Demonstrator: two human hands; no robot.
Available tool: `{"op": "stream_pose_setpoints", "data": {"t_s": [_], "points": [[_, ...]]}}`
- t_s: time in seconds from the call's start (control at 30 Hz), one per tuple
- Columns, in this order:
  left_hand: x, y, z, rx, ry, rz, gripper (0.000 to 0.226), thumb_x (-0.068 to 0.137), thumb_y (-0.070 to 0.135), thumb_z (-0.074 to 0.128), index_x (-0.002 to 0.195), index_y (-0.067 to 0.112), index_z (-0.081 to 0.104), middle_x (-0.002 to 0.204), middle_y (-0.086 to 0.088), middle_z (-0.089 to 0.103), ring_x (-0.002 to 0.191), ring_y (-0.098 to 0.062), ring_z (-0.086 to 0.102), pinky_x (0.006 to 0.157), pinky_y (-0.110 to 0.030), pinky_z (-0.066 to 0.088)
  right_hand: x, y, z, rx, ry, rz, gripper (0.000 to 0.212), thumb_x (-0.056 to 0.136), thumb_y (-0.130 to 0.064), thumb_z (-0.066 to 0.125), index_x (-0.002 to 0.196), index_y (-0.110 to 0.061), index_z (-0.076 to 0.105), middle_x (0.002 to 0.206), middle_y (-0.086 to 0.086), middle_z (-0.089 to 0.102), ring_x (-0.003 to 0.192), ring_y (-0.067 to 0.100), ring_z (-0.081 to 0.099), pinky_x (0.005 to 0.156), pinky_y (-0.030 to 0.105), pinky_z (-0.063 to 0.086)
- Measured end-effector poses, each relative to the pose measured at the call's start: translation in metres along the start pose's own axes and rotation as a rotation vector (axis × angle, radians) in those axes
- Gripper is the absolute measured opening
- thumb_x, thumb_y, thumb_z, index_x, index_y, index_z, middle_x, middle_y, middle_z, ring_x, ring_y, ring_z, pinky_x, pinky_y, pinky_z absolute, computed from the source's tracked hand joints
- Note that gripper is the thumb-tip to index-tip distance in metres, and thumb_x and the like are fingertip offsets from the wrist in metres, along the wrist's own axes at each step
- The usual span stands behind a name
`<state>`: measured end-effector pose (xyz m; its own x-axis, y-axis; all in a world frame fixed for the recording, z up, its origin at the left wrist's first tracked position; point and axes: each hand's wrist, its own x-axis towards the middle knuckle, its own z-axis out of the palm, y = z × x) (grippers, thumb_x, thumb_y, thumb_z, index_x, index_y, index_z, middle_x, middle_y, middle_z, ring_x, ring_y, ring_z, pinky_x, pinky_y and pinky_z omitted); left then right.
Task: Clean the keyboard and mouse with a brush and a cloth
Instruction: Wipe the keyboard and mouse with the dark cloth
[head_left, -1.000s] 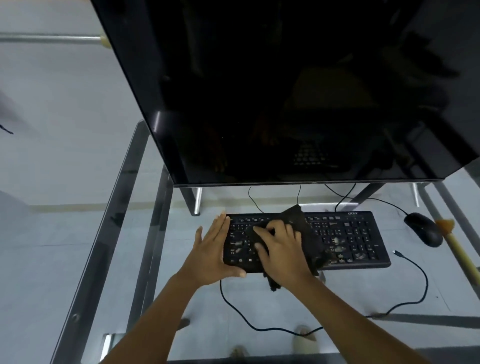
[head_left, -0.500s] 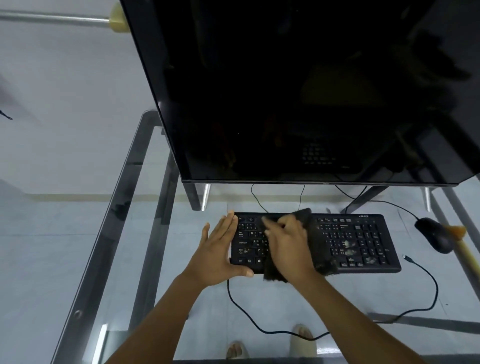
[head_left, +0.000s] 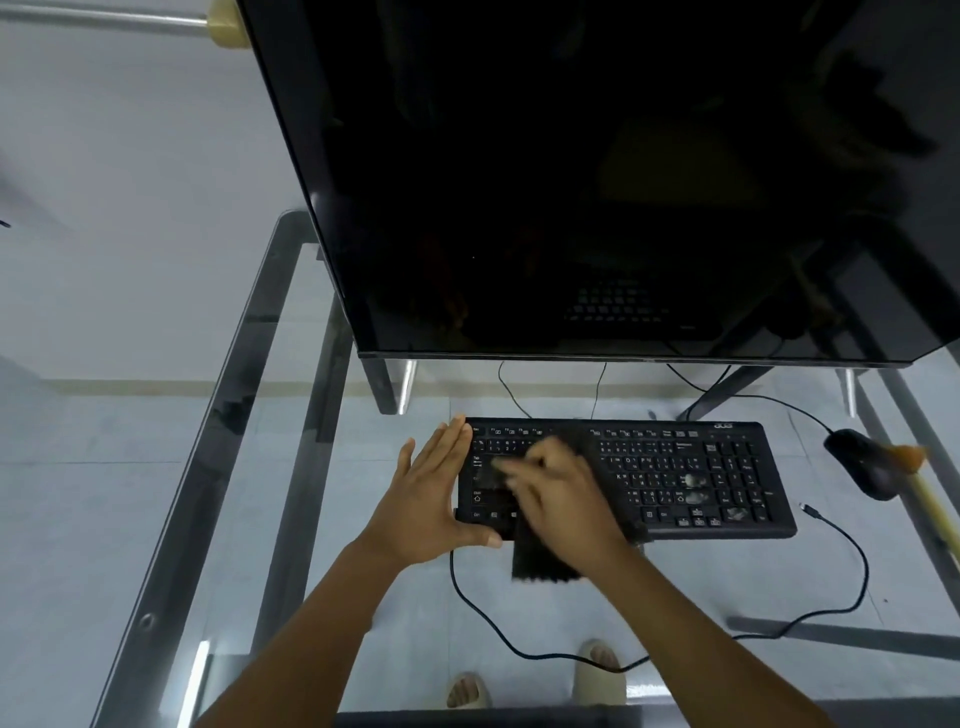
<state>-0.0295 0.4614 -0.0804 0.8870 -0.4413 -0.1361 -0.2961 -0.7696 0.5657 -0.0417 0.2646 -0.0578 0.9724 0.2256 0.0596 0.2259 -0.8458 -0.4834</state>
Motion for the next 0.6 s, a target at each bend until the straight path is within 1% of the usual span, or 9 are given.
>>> {"op": "stream_pose_setpoints", "data": {"t_s": [0.07, 0.1, 0.17, 0.23, 0.3, 0.37, 0.5, 0.57, 0.6], "points": [[-0.001, 0.001, 0.000, -0.019, 0.006, -0.011, 0.131, 0.056, 0.083, 0.059, 0.151, 0.024, -0.008, 0.156, 0.017, -0.018, 0.142, 0.001, -0.019, 0.113, -0.033, -0.017, 0.005, 0.003, 0.003, 0.028, 0.135, 0.199, 0.029, 0.089, -0.017, 0.063, 0.117, -0.025, 0.068, 0.099, 0.004, 0.055, 0.086, 0.023, 0.052, 0.079, 0.034, 0.049], [-0.001, -0.001, 0.001, -0.033, 0.015, -0.014, 0.131, 0.056, 0.081, 0.062, 0.151, 0.024, -0.006, 0.156, 0.017, -0.016, 0.142, 0.002, -0.017, 0.114, -0.034, -0.016, 0.002, -0.006, 0.007, 0.033, 0.092, 0.150, 0.028, 0.089, -0.017, 0.063, 0.116, -0.026, 0.069, 0.098, 0.004, 0.055, 0.086, 0.023, 0.052, 0.078, 0.036, 0.049], [-0.001, -0.004, 0.001, -0.038, 0.023, -0.011, 0.129, 0.058, 0.079, 0.064, 0.152, 0.024, -0.005, 0.157, 0.016, -0.012, 0.142, 0.003, -0.014, 0.118, -0.040, -0.011, -0.014, -0.027, 0.015, 0.005, -0.099, -0.107, 0.025, 0.089, -0.021, 0.059, 0.111, -0.026, 0.071, 0.093, 0.003, 0.057, 0.082, 0.023, 0.053, 0.071, 0.037, 0.049], [0.000, -0.004, 0.000, -0.030, 0.022, -0.010, 0.132, 0.056, 0.082, 0.062, 0.151, 0.024, -0.008, 0.158, 0.015, -0.010, 0.142, 0.003, -0.013, 0.118, -0.041, -0.010, -0.007, -0.021, 0.008, -0.024, -0.113, -0.178, 0.023, 0.087, -0.022, 0.062, 0.108, -0.026, 0.071, 0.089, 0.002, 0.059, 0.078, 0.021, 0.055, 0.071, 0.035, 0.048], [0.002, 0.001, -0.003, -0.052, 0.021, -0.016, 0.136, 0.052, 0.084, 0.062, 0.151, 0.025, -0.011, 0.158, 0.015, -0.007, 0.143, 0.002, -0.011, 0.116, -0.037, -0.013, 0.016, -0.008, 0.002, -0.018, 0.077, 0.037, 0.023, 0.088, -0.023, 0.065, 0.110, -0.023, 0.071, 0.093, 0.004, 0.060, 0.081, 0.023, 0.056, 0.077, 0.038, 0.049], [0.001, 0.003, -0.003, -0.075, 0.033, -0.023, 0.136, 0.054, 0.078, 0.068, 0.151, 0.025, -0.011, 0.157, 0.016, -0.002, 0.144, 0.001, -0.007, 0.116, -0.036, -0.014, 0.025, -0.012, 0.003, 0.032, 0.157, 0.195, 0.022, 0.090, -0.023, 0.062, 0.110, -0.021, 0.070, 0.098, 0.007, 0.060, 0.085, 0.025, 0.055, 0.082, 0.042, 0.050], [-0.001, -0.001, -0.002, -0.060, 0.059, -0.021, 0.132, 0.058, 0.067, 0.070, 0.150, 0.024, -0.014, 0.159, 0.009, 0.011, 0.145, -0.003, 0.004, 0.118, -0.043, -0.008, -0.005, -0.046, 0.021, -0.069, -0.015, -0.140, 0.020, 0.083, -0.026, 0.067, 0.102, -0.033, 0.068, 0.089, -0.003, 0.049, 0.083, 0.018, 0.049, 0.077, 0.037, 0.042], [0.000, 0.001, -0.003, -0.045, 0.059, -0.022, 0.136, 0.055, 0.072, 0.070, 0.150, 0.023, -0.013, 0.159, 0.010, 0.008, 0.145, -0.002, 0.002, 0.116, -0.039, -0.012, 0.004, -0.028, 0.016, -0.096, 0.036, -0.125, 0.029, 0.079, -0.019, 0.073, 0.104, -0.033, 0.071, 0.086, -0.002, 0.052, 0.080, 0.020, 0.051, 0.073, 0.038, 0.044], [0.001, 0.003, -0.005, -0.044, 0.057, -0.025, 0.138, 0.053, 0.074, 0.071, 0.150, 0.023, -0.013, 0.158, 0.012, 0.007, 0.145, -0.002, 0.001, 0.115, -0.037, -0.014, 0.012, -0.015, 0.013, -0.098, 0.120, -0.042, 0.031, 0.079, -0.016, 0.074, 0.106, -0.031, 0.071, 0.088, 0.000, 0.054, 0.081, 0.021, 0.052, 0.073, 0.040, 0.045]]}}
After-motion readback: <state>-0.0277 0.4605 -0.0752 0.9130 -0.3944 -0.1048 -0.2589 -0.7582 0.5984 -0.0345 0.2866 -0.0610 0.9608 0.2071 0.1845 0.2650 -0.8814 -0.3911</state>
